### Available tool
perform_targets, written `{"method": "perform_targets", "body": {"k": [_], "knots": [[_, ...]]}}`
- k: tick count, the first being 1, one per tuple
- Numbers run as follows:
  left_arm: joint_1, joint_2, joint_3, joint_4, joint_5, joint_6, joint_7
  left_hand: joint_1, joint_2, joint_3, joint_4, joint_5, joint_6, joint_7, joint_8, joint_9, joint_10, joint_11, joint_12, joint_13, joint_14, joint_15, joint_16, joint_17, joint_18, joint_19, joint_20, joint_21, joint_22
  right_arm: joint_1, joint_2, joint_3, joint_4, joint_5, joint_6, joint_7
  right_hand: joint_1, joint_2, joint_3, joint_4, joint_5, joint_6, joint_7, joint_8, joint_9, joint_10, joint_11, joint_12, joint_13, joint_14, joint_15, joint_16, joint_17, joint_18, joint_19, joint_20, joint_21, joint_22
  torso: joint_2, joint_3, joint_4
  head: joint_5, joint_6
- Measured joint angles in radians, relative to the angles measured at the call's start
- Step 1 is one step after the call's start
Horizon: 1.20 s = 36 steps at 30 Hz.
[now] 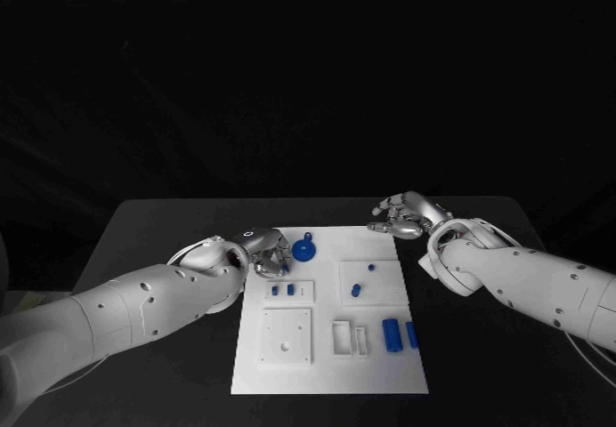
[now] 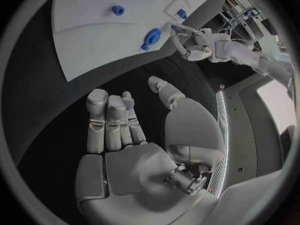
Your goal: Assemble the parts on the task board
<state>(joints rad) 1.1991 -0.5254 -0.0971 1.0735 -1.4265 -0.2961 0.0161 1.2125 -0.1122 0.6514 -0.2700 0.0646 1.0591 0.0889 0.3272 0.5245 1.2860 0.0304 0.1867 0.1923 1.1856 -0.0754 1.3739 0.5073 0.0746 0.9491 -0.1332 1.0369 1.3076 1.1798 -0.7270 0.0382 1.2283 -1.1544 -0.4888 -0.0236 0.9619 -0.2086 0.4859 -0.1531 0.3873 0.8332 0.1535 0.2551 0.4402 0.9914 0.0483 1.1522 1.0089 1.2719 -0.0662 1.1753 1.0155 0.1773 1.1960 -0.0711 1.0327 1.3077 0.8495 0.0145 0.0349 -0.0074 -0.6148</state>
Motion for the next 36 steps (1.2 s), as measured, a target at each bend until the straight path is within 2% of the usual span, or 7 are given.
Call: {"method": "perform_targets", "body": {"k": [25,36], "knots": [[-0.003,-0.007,-0.001,0.014,-0.024,0.017,-0.004,0.005,0.000,0.001,-0.004,0.002,0.002,0.002,0.005,0.001,0.007,-0.001,-0.002,0.003,0.004,-0.003,0.000,-0.002,0.000,0.007,-0.001,0.000,0.000,0.000,-0.001,0.000,0.000,0.000,0.000,0.000,-0.002,0.002,0.000,0.000,0.000,0.000,0.000,0.000,0.000,0.000,0.000,0.000,-0.001,0.000,0.000,0.000,0.000,0.000,0.003,0.000,0.000,0.000,0.000,-0.0001,0.0006,-0.002,-0.006],[-0.002,0.005,-0.007,-0.003,-0.028,0.012,0.002,0.006,-0.001,0.001,-0.004,0.002,0.002,0.002,0.005,0.001,0.007,0.000,0.000,0.007,0.005,-0.002,0.000,-0.002,0.000,0.007,0.000,0.000,0.000,0.000,0.000,0.000,-0.001,0.000,0.000,0.000,-0.002,0.002,0.000,0.000,0.000,-0.001,-0.002,0.000,0.000,0.000,0.000,0.000,-0.001,0.000,0.000,0.000,0.000,0.000,0.003,0.000,0.000,0.000,0.000,-0.0003,0.0006,0.000,-0.004]]}}
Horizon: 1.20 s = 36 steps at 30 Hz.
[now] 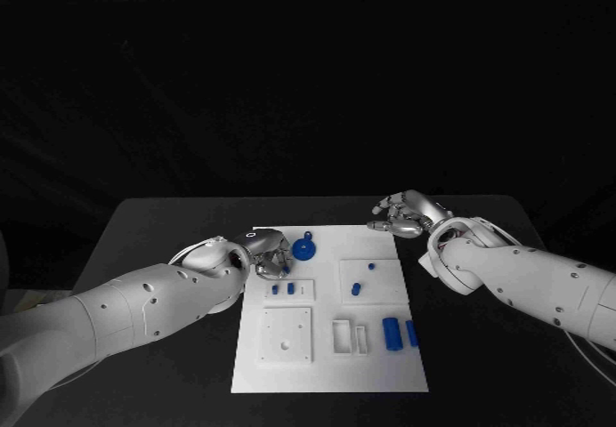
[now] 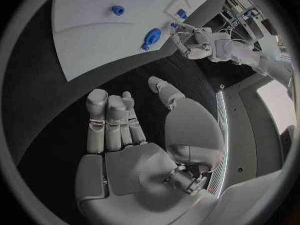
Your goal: Assemble the parts on the task board
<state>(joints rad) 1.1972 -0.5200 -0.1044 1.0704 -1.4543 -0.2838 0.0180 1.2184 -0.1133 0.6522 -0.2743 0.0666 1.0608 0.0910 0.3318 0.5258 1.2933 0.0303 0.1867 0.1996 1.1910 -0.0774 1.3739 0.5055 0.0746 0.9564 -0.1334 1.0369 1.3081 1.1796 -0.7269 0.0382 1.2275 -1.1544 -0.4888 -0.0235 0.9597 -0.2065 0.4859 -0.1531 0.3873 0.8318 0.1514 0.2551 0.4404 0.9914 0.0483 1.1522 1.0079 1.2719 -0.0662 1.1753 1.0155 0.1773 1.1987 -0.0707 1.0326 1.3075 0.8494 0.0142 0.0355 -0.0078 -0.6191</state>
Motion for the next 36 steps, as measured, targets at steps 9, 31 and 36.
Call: {"method": "perform_targets", "body": {"k": [9,31,36], "knots": [[-0.007,-0.002,0.000,0.001,-0.017,-0.016,0.004,0.000,0.000,0.002,-0.004,0.000,0.008,-0.007,-0.004,-0.001,0.010,-0.005,0.000,-0.003,0.006,-0.006,0.000,0.000,0.000,0.002,0.002,0.000,0.000,-0.001,-0.001,0.000,0.000,0.000,0.000,0.000,0.000,0.000,0.000,0.000,0.000,0.000,0.000,0.000,0.000,0.000,0.000,0.000,-0.001,0.000,0.000,0.000,0.000,0.000,0.000,0.000,0.000,0.000,0.000,0.0004,-0.0023,-0.002,-0.002],[-0.023,-0.013,-0.007,0.003,-0.002,-0.048,0.020,0.003,-0.015,0.016,0.001,0.026,-0.082,0.033,-0.054,-0.030,-0.011,0.021,-0.034,0.007,0.003,0.008,0.004,-0.010,0.000,0.002,0.002,0.000,0.000,-0.002,-0.001,0.000,-0.002,0.000,0.000,0.000,0.000,0.000,0.000,0.000,0.000,-0.001,-0.001,0.000,0.000,0.000,0.000,0.000,-0.001,0.000,0.000,0.000,0.000,0.000,-0.002,0.002,-0.004,0.000,0.000,-0.0002,-0.0009,-0.003,-0.001],[-0.025,-0.013,-0.008,0.002,0.005,-0.047,0.022,0.009,-0.033,0.019,-0.002,0.026,-0.122,0.043,-0.071,-0.041,-0.047,0.029,-0.056,-0.004,0.001,0.020,0.004,-0.012,-0.001,-0.001,0.005,0.000,-0.001,-0.002,-0.001,0.000,-0.002,0.000,0.000,0.000,0.000,0.000,0.000,0.000,0.000,0.002,0.002,0.000,-0.001,0.000,0.000,0.000,-0.001,0.000,0.000,0.000,0.000,0.000,-0.002,0.002,-0.004,0.000,0.000,-0.0004,-0.0007,-0.004,-0.002]]}}
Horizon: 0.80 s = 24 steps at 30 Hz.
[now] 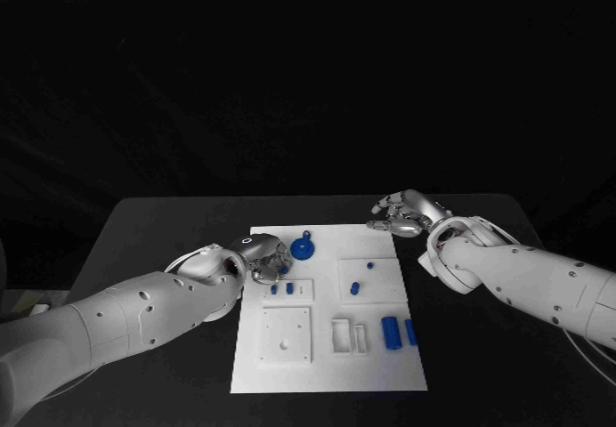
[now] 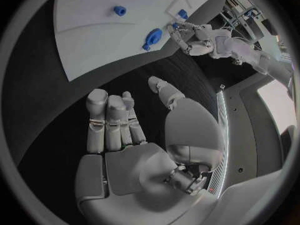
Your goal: Assemble the parts on the task board
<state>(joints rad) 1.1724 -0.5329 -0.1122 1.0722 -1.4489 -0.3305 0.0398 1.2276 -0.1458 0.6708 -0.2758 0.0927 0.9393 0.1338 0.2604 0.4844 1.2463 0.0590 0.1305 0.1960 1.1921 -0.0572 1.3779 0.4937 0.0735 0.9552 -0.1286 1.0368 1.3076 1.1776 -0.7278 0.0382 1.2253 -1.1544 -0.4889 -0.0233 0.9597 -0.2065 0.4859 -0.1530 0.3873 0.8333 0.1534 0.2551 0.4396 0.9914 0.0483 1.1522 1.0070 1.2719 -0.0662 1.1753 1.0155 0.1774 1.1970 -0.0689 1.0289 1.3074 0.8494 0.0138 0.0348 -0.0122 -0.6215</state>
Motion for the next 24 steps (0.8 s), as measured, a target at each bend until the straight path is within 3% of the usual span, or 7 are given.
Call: {"method": "perform_targets", "body": {"k": [4,6,24], "knots": [[0.000,-0.001,0.000,-0.002,0.004,0.002,0.000,0.001,-0.002,0.000,0.000,0.000,-0.004,0.000,-0.002,-0.001,-0.008,0.003,-0.005,-0.002,-0.002,0.002,-0.001,0.000,-0.004,0.003,-0.003,0.000,0.000,0.000,0.000,0.000,0.000,0.000,0.000,0.000,0.000,0.000,0.000,0.000,0.000,0.000,0.000,0.000,0.000,0.000,0.000,0.000,0.000,0.000,0.000,0.000,0.000,0.000,0.000,0.000,0.000,0.000,0.000,0.0000,0.0005,0.000,0.000],[0.000,-0.002,0.000,-0.003,0.005,0.002,-0.001,0.004,-0.013,0.000,0.000,0.000,-0.016,-0.002,-0.008,-0.004,-0.023,0.002,-0.019,-0.004,-0.003,0.014,-0.004,-0.002,-0.004,0.002,-0.004,0.000,0.000,0.000,0.000,0.000,0.000,0.000,0.000,0.000,0.000,0.000,0.000,0.000,0.000,0.000,0.000,0.000,0.000,0.000,0.000,0.000,-0.001,0.000,0.000,0.000,0.000,0.000,0.000,0.000,0.000,0.000,0.000,0.0002,0.0004,0.001,0.000],[0.003,-0.014,0.005,-0.036,0.038,-0.016,0.008,0.018,-0.026,0.004,-0.004,0.000,-0.035,0.001,-0.008,-0.008,-0.036,0.004,-0.043,-0.014,-0.007,0.024,-0.004,-0.007,-0.005,0.001,-0.005,0.000,0.000,0.000,-0.003,0.000,-0.001,0.000,0.018,0.009,0.000,0.000,0.004,-0.010,0.000,-0.006,0.002,0.000,-0.001,-0.016,-0.002,-0.020,-0.022,-0.013,0.002,-0.027,-0.012,0.000,-0.017,-0.002,-0.023,0.000,0.001,0.0003,-0.0008,-0.001,0.004]]}}
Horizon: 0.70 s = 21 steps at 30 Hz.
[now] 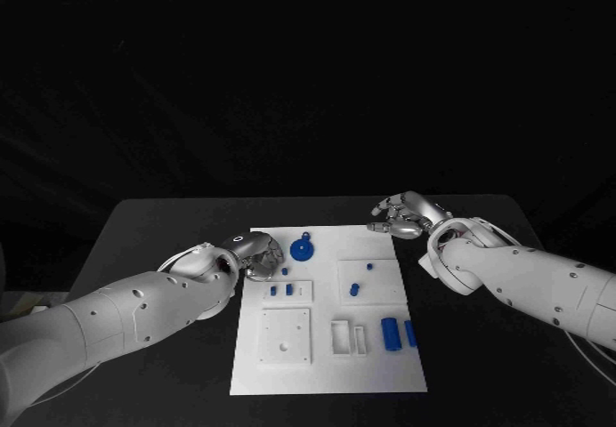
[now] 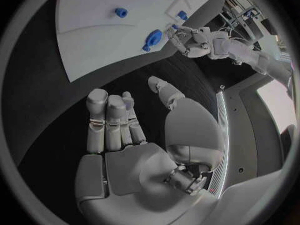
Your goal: Assemble the parts on the task board
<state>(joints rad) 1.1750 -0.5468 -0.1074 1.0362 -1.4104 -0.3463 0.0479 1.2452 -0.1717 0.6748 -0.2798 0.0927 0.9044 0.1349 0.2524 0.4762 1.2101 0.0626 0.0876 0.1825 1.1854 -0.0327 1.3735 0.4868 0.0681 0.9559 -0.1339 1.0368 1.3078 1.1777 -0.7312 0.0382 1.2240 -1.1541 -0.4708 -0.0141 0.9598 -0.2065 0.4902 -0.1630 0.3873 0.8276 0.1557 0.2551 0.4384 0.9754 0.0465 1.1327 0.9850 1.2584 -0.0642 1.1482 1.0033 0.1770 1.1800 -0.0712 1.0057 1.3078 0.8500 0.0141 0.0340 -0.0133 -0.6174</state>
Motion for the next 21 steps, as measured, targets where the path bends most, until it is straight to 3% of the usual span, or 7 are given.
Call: {"method": "perform_targets", "body": {"k": [5,6,10,13,16,17,21], "knots": [[0.001,-0.025,-0.002,-0.042,0.147,-0.057,0.049,0.001,0.001,0.014,0.011,0.007,0.005,0.012,0.009,0.002,-0.021,0.018,0.001,0.006,-0.027,0.009,-0.039,-0.019,-0.002,-0.010,0.016,-0.017,0.000,0.000,-0.007,0.000,0.005,0.001,0.037,0.017,0.020,0.020,0.028,-0.047,-0.003,-0.007,0.009,0.005,0.000,-0.072,0.011,-0.195,-0.143,-0.041,0.009,-0.057,-0.040,0.002,-0.056,0.027,-0.055,-0.004,0.000,-0.0001,0.0001,-0.004,0.005],[0.003,-0.031,-0.002,-0.043,0.184,-0.066,0.060,0.000,0.003,0.017,0.014,0.007,0.008,0.015,0.010,0.002,-0.027,0.022,0.001,0.007,-0.040,0.011,-0.059,-0.029,-0.002,-0.024,0.020,-0.030,-0.003,0.000,-0.009,0.000,0.007,0.001,0.046,0.019,0.031,0.023,0.038,-0.060,-0.009,-0.005,0.013,0.005,0.000,-0.083,0.014,-0.254,-0.185,-0.045,0.013,-0.061,-0.044,0.018,-0.061,0.029,-0.060,-0.005,0.000,-0.0001,0.0001,-0.005,0.007],[0.018,-0.055,-0.001,-0.019,0.357,-0.081,0.111,-0.033,0.004,0.014,0.021,0.003,0.011,0.019,0.018,0.006,-0.024,0.030,0.006,0.013,-0.072,0.011,-0.133,-0.066,-0.002,-0.070,0.026,-0.076,-0.022,0.000,-0.019,0.000,0.009,-0.025,0.086,0.025,0.076,0.036,0.099,-0.113,-0.047,0.012,0.028,0.020,0.003,-0.081,0.029,-0.512,-0.389,-0.050,0.025,-0.061,-0.057,0.026,-0.058,0.038,-0.070,-0.007,-0.001,0.0004,0.0002,-0.014,0.014],[0.021,-0.077,0.006,0.018,0.438,-0.082,0.139,-0.063,0.012,0.015,0.037,-0.001,0.003,0.022,0.022,0.006,-0.013,0.034,0.009,0.017,-0.136,0.020,-0.219,-0.105,-0.002,-0.133,0.038,-0.135,-0.046,0.000,-0.024,-0.001,0.012,-0.064,0.106,0.026,0.107,0.034,0.130,-0.121,-0.069,0.018,0.030,0.029,0.006,-0.055,0.038,-0.609,-0.470,-0.043,0.033,-0.059,-0.064,0.026,-0.050,0.044,-0.070,-0.007,-0.001,-0.0002,0.0006,-0.020,0.016],[0.026,-0.111,0.007,0.071,0.525,-0.077,0.168,-0.092,0.018,0.030,0.047,-0.008,-0.013,0.026,0.027,0.011,-0.002,0.052,0.012,0.020,-0.303,0.089,-0.446,-0.197,0.000,-0.300,0.089,-0.279,-0.104,0.000,-0.031,-0.002,0.017,-0.135,0.125,0.022,0.130,0.028,0.147,-0.123,-0.094,0.042,0.022,0.047,0.013,-0.014,0.039,-0.683,-0.532,-0.029,0.037,-0.047,-0.071,0.026,-0.032,0.037,-0.070,-0.005,-0.001,-0.0008,0.0014,-0.029,0.017],[0.032,-0.126,0.007,0.094,0.564,-0.070,0.175,-0.092,0.018,0.030,0.047,-0.008,-0.019,0.027,0.031,0.014,-0.017,0.059,0.007,0.019,-0.325,0.110,-0.501,-0.217,-0.012,-0.325,0.107,-0.306,-0.115,-0.001,-0.034,-0.002,0.020,-0.166,0.133,0.020,0.135,0.024,0.148,-0.123,-0.105,0.048,0.018,0.051,0.015,0.003,0.038,-0.703,-0.548,-0.022,0.035,-0.043,-0.073,0.027,-0.023,0.035,-0.070,-0.004,-0.002,-0.0007,0.0020,-0.032,0.019],[0.054,-0.176,0.009,0.165,0.722,-0.041,0.194,-0.091,0.018,0.029,0.046,-0.008,-0.034,0.032,0.037,0.018,-0.051,0.074,-0.014,0.001,-0.351,0.148,-0.630,-0.253,-0.030,-0.366,0.148,-0.358,-0.136,-0.011,-0.043,-0.005,0.035,-0.267,0.158,0.006,0.148,0.018,0.156,-0.123,-0.133,0.056,0.012,0.055,0.020,0.044,0.036,-0.766,-0.595,-0.006,0.032,-0.038,-0.083,0.026,-0.006,0.029,-0.070,0.000,-0.003,-0.0009,0.0034,-0.036,0.022]]}}
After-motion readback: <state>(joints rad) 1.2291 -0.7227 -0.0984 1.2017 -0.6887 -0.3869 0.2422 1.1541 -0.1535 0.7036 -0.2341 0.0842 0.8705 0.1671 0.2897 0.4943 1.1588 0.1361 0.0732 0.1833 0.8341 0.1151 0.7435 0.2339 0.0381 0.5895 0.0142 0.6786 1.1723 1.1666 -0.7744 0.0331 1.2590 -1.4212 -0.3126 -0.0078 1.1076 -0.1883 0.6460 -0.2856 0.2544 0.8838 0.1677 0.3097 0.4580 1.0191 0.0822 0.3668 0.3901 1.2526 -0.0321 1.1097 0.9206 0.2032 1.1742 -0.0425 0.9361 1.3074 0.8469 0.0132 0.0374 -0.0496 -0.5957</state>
